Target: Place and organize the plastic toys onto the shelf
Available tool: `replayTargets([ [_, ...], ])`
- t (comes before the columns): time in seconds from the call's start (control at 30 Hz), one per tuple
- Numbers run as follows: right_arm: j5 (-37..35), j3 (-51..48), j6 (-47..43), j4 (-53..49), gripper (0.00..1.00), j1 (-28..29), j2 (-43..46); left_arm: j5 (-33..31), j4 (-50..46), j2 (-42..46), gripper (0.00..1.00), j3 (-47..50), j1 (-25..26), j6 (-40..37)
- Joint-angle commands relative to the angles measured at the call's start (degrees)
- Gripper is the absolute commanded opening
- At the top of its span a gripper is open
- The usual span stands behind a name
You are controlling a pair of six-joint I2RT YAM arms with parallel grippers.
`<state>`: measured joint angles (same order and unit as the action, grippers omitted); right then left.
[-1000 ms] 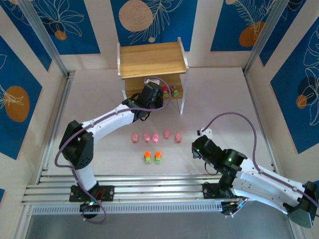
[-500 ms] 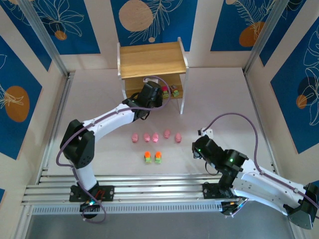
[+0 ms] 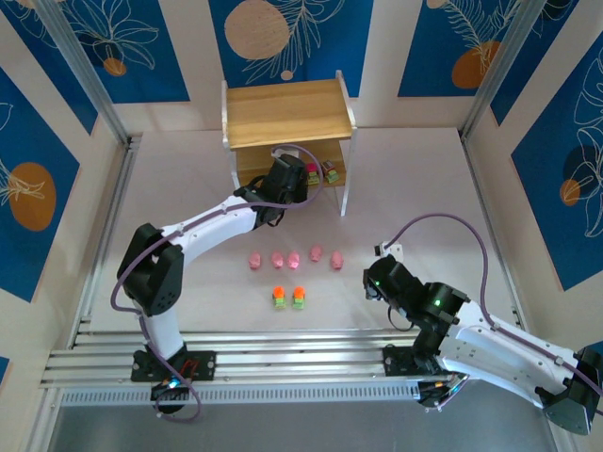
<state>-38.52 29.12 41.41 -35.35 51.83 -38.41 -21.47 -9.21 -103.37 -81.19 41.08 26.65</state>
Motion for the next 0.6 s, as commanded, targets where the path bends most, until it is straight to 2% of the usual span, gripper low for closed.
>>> replayTargets([
  [0.0,0.77,-0.64,-0.89,0.45,0.18,-0.26,0.61,-0.34,0.79,-0.95,0.24,-1.01,-0.67,0.67],
  [0.33,1.17,-0.68,-1.08,0.68,0.18,-0.42,0.62,-0.29,1.0,0.25,0.39,-0.02,-0.61,1.29],
  [0.57,1.44,-0.69,-1.24,0.81,0.2,-0.51,0.59,-0.13,0.95,0.79,0.46,0.15,-0.5,1.09],
])
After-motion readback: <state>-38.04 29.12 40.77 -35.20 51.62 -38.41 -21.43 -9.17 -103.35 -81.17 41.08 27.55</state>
